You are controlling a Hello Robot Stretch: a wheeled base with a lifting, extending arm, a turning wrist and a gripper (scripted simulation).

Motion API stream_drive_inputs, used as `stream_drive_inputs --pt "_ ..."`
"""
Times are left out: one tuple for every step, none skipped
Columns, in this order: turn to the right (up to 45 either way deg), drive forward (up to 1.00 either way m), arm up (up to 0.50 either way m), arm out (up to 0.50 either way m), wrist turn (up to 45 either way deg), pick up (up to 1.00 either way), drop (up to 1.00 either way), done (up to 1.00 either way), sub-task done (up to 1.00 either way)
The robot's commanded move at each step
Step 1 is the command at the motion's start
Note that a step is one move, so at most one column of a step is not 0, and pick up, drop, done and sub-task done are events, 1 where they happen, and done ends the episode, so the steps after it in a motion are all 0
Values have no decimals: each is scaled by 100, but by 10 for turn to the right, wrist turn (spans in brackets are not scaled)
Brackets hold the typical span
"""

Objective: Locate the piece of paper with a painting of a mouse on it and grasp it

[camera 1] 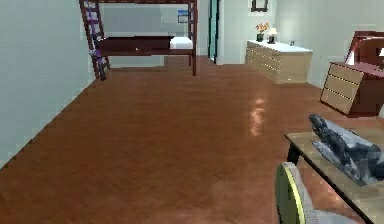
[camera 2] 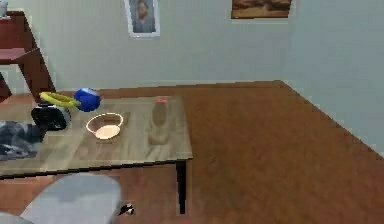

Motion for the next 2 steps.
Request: stream_drive_inputs --pt "0 75 0 0 0 0 0 0 0" --pt "-120 0 0 0 0 0 0 0 0"
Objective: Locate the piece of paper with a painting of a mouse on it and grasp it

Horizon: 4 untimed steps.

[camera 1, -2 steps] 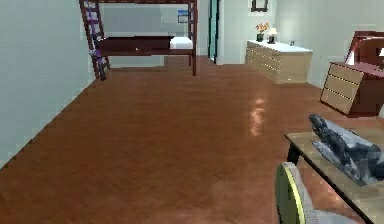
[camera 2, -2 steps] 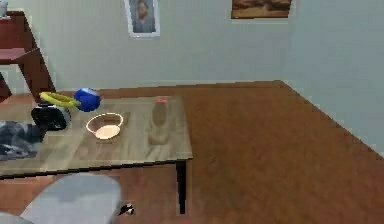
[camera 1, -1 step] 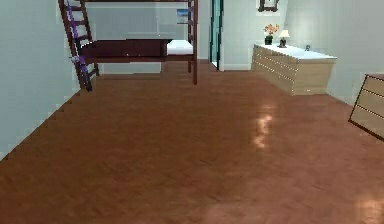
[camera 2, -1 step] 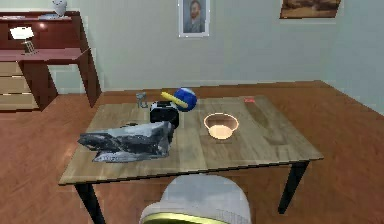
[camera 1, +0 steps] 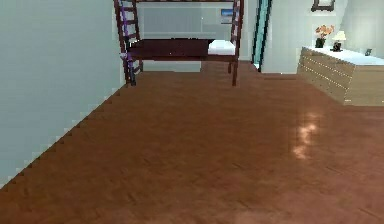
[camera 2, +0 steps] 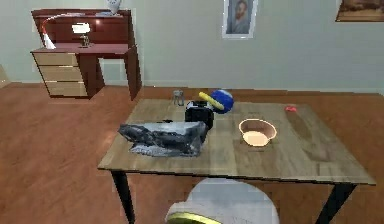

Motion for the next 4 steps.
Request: stream_drive_inputs --pt "-30 0 0 0 0 0 0 0 0" --pt "450 0 0 0 0 0 0 0 0" --pt "30 0 0 0 0 0 0 0 0" --pt "-450 0 0 0 0 0 0 0 0"
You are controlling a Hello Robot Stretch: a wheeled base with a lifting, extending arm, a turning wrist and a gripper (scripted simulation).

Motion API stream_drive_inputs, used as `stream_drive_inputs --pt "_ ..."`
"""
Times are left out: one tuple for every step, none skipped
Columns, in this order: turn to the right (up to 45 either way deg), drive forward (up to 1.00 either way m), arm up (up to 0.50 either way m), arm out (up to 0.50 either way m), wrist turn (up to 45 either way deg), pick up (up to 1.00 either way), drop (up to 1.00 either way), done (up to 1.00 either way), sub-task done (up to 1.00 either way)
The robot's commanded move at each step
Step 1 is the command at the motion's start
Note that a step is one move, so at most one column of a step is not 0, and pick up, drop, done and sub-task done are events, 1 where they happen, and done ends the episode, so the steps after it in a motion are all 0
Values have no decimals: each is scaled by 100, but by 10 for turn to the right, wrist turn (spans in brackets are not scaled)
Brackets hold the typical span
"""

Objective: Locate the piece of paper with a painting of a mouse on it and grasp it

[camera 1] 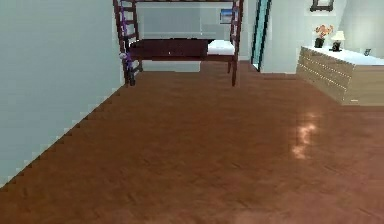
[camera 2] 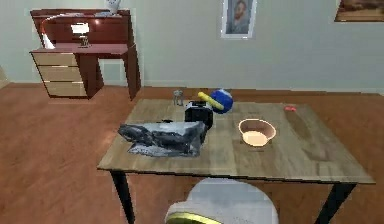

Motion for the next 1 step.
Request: stream_drive_inputs --pt "-450 0 0 0 0 0 0 0 0"
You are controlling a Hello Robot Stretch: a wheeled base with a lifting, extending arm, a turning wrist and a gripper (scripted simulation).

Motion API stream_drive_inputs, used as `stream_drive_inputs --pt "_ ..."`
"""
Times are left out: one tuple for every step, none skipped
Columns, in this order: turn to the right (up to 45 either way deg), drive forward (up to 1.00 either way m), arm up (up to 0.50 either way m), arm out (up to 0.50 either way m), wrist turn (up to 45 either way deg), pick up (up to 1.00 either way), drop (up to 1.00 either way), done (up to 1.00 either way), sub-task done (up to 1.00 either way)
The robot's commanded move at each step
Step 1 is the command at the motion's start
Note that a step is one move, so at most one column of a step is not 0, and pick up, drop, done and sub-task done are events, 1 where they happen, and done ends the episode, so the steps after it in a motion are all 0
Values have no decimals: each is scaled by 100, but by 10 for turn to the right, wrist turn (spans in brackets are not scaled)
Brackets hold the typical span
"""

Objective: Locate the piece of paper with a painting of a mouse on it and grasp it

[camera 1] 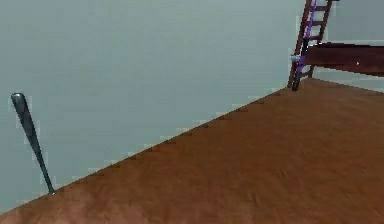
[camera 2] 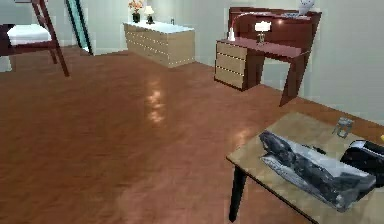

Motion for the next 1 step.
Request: stream_drive_inputs --pt "-390 0 0 0 0 0 0 0 0"
